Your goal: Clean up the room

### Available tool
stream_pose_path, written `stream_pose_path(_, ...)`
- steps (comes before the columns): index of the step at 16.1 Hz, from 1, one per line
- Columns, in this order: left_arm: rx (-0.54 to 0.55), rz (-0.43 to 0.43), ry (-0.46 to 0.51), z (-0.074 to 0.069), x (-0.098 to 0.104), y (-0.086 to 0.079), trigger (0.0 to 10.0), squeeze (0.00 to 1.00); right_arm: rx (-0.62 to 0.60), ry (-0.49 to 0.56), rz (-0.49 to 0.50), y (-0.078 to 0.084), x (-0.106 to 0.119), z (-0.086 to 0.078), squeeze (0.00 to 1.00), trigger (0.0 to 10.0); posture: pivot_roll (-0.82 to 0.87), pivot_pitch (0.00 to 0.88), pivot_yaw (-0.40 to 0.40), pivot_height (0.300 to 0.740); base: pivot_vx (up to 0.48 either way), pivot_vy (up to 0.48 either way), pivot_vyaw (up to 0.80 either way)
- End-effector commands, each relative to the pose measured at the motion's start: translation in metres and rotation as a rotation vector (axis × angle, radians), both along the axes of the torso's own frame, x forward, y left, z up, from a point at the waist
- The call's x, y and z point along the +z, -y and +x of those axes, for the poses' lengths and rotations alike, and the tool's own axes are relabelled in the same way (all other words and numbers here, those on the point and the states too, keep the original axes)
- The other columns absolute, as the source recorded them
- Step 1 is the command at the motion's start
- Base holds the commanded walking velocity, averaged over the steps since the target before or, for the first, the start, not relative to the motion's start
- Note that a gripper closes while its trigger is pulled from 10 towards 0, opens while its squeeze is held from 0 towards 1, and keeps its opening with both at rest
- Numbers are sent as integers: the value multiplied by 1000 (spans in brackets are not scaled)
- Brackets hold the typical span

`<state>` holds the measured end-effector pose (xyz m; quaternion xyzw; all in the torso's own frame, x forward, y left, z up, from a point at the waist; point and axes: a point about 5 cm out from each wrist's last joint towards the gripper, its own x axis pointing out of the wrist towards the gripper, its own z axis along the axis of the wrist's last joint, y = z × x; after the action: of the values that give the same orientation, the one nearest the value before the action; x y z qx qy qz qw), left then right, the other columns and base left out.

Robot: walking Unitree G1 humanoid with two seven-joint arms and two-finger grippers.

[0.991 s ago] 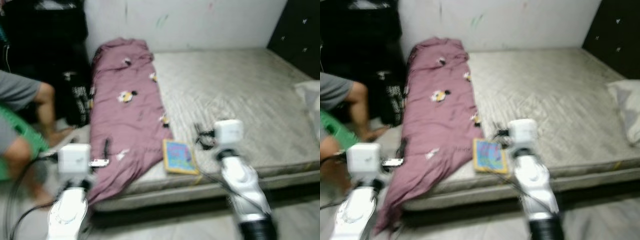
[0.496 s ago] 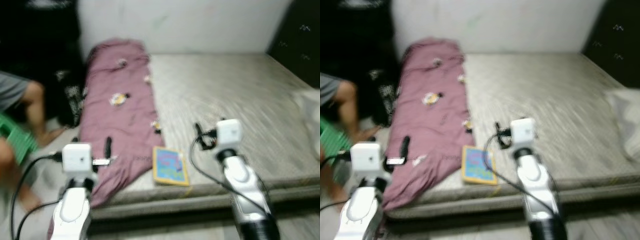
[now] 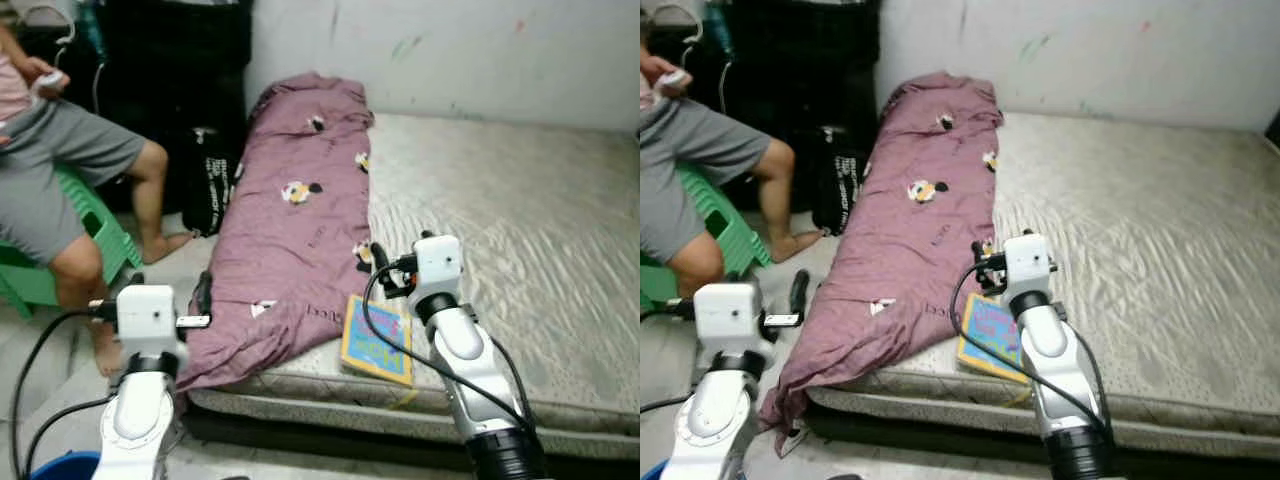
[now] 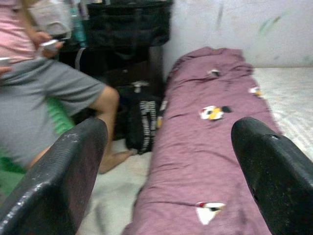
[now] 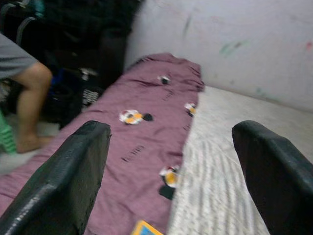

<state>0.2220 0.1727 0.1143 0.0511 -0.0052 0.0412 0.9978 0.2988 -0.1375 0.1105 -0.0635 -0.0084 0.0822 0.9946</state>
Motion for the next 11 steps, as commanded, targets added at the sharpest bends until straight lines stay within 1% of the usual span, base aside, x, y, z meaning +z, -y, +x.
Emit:
stream_pose_path(1, -12, 2, -3, 2, 1, 1, 10000, 0, -20, 20, 8, 4, 5, 4, 0, 10000, -20, 0, -43, 740, 0, 0, 0)
stream_pose_path(7, -25, 4, -1, 1, 1, 3, 10000, 0, -15, 22, -3, 4, 4, 3, 0, 10000, -22, 0, -40, 740, 0, 0, 0)
stream_pose_path(11, -26, 2, -5, 0, 0, 4, 10000, 0, -17, 14, 4, 5, 2, 3, 0, 10000, -23, 0, -41, 740, 0, -378, 0)
